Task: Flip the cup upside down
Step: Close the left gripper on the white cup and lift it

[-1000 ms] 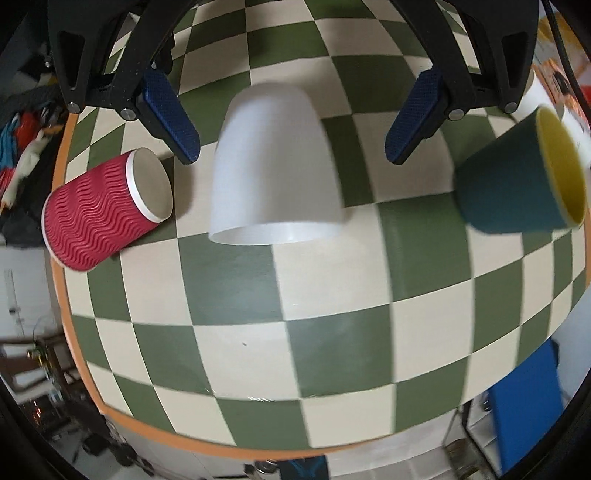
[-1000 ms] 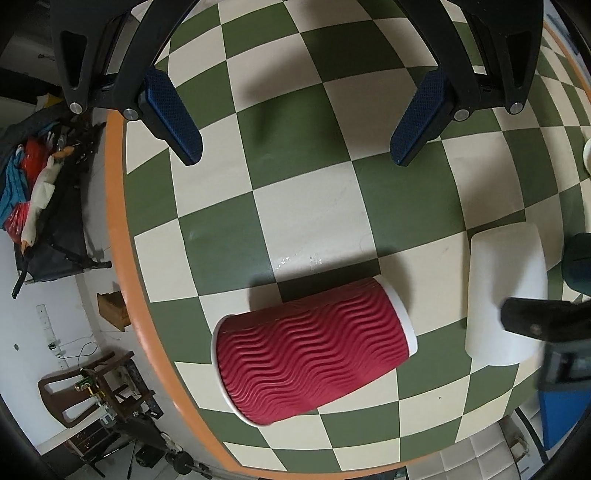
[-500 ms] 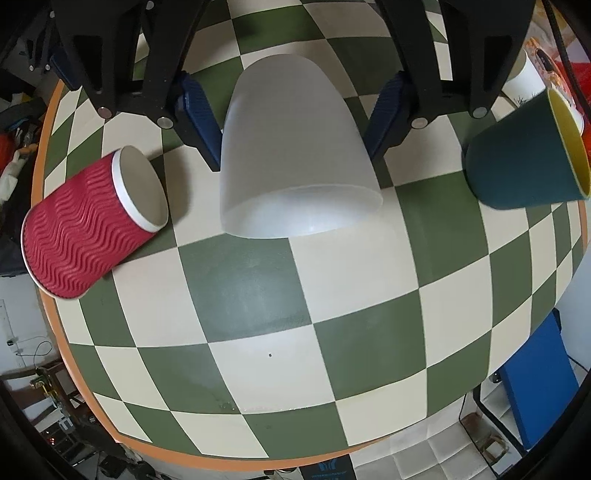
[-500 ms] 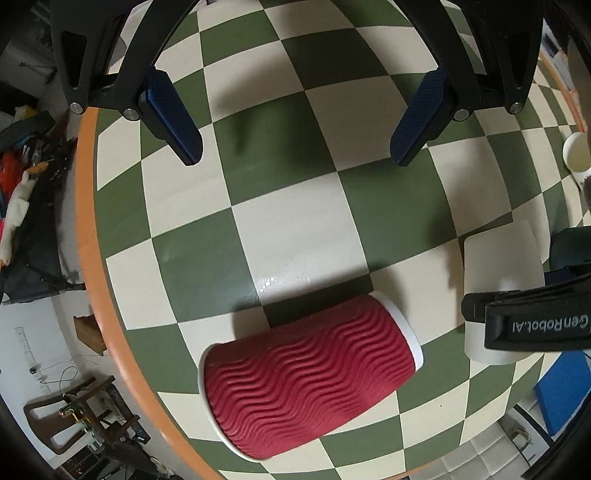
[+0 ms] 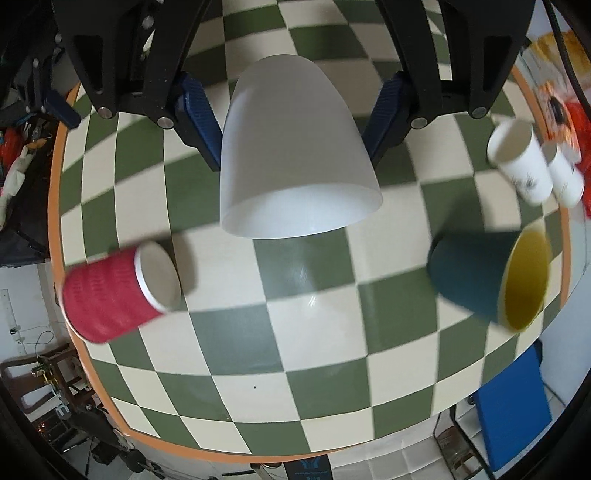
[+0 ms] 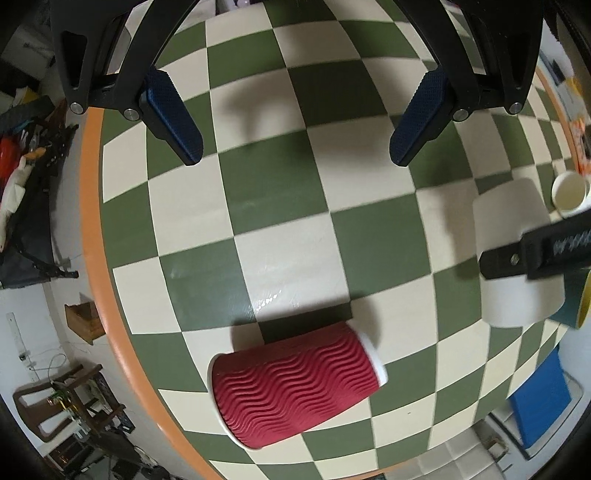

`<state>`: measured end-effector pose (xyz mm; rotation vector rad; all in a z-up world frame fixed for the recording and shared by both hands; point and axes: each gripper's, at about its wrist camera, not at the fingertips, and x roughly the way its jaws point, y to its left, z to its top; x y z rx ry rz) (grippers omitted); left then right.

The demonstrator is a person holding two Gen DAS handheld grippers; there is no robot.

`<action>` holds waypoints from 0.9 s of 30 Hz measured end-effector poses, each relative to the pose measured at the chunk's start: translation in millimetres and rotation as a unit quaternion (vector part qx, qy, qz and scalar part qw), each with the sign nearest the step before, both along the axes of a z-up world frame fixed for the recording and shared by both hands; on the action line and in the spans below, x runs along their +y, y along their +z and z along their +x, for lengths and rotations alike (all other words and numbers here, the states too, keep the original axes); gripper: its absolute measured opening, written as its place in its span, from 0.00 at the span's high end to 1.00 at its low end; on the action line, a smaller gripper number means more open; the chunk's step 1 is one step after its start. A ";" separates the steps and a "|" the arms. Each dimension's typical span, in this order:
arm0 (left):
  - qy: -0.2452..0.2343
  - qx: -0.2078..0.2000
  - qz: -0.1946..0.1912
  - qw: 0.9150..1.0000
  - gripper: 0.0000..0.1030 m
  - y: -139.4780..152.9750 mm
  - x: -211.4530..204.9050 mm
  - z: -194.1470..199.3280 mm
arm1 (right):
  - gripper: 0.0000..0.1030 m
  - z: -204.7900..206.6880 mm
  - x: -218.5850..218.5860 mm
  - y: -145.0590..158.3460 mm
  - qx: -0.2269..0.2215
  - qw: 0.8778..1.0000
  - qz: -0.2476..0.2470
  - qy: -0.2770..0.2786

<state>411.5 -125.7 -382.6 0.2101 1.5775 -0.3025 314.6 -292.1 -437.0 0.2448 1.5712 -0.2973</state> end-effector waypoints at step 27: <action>0.115 0.071 -0.014 0.991 0.31 -31.4 72.6 -218.7 | 0.00 -163.6 31.8 -18.4 0.035 0.995 0.018 0.092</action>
